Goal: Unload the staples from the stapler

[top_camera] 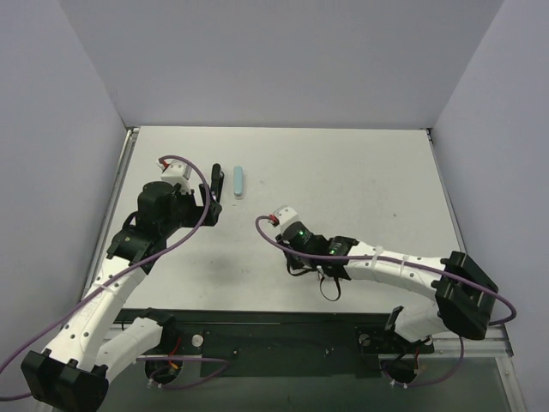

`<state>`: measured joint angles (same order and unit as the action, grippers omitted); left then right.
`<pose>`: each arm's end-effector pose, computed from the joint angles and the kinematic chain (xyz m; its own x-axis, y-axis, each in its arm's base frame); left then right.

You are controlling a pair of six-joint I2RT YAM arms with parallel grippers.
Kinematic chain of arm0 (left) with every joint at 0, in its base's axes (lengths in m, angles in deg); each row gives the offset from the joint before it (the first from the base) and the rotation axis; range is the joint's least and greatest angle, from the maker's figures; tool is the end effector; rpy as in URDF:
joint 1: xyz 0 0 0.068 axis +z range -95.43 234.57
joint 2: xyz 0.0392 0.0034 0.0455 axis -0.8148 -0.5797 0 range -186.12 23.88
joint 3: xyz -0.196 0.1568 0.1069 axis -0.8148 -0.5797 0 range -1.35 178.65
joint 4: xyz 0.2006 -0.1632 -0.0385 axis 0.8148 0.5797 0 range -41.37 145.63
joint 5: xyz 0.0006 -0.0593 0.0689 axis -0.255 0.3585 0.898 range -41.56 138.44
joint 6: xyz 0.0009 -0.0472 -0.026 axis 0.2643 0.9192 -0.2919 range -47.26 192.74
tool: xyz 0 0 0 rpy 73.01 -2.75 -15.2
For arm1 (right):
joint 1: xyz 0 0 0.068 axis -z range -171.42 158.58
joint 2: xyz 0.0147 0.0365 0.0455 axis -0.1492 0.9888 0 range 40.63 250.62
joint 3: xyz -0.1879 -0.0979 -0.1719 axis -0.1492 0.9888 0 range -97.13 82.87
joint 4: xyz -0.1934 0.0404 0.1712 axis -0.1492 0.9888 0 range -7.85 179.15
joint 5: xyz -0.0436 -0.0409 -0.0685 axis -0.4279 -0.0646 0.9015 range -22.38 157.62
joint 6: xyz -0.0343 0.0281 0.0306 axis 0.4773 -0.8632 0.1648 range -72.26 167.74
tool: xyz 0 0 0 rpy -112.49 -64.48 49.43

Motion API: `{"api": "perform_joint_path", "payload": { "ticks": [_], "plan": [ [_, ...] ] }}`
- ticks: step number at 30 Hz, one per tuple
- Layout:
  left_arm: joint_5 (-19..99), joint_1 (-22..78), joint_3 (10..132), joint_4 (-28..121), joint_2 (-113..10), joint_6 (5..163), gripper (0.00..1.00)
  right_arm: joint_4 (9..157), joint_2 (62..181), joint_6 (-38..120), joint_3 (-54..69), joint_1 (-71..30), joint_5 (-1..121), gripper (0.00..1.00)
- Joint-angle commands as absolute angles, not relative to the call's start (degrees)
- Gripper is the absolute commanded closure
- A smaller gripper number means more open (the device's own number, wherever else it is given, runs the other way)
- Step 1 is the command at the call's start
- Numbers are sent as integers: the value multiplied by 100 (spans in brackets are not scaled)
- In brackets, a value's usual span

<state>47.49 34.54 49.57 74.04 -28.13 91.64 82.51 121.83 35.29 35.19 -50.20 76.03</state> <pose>0.1892 -0.0696 0.3279 -0.5121 -0.1580 -0.8443 0.2014 0.9334 -0.2968 0.1639 0.2604 0.2282 -0.4509 -0.3327 -0.8283 -0.7024 0.7048 0.0993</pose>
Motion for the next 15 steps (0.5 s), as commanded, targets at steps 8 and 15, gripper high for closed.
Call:
{"api": "perform_joint_path", "payload": {
  "ticks": [8, 15],
  "plan": [
    [4685, 3506, 5042, 7148, -2912, 9199, 9, 9084, 11209, 2516, 4498, -4135, 8256, 92],
    [4668, 3532, 5042, 7131, -2965, 9208, 9, 9471, 10883, 2006, 4763, -3932, 8432, 92]
  ]
}}
